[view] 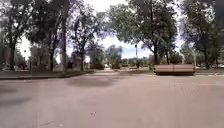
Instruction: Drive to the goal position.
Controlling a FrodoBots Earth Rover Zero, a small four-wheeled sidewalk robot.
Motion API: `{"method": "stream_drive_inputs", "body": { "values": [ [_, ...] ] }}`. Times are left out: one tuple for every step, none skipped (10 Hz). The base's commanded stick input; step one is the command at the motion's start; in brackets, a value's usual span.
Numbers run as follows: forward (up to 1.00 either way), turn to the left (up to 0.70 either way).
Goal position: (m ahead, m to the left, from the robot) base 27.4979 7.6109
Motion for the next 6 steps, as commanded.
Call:
{"method": "stream_drive_inputs", "body": {
  "values": [
    [0.85, 0.0],
    [0.85, 0.0],
    [0.85, 0.0],
    [0.85, 0.0],
    [0.85, 0.0],
    [0.85, 0.0]
  ]
}}
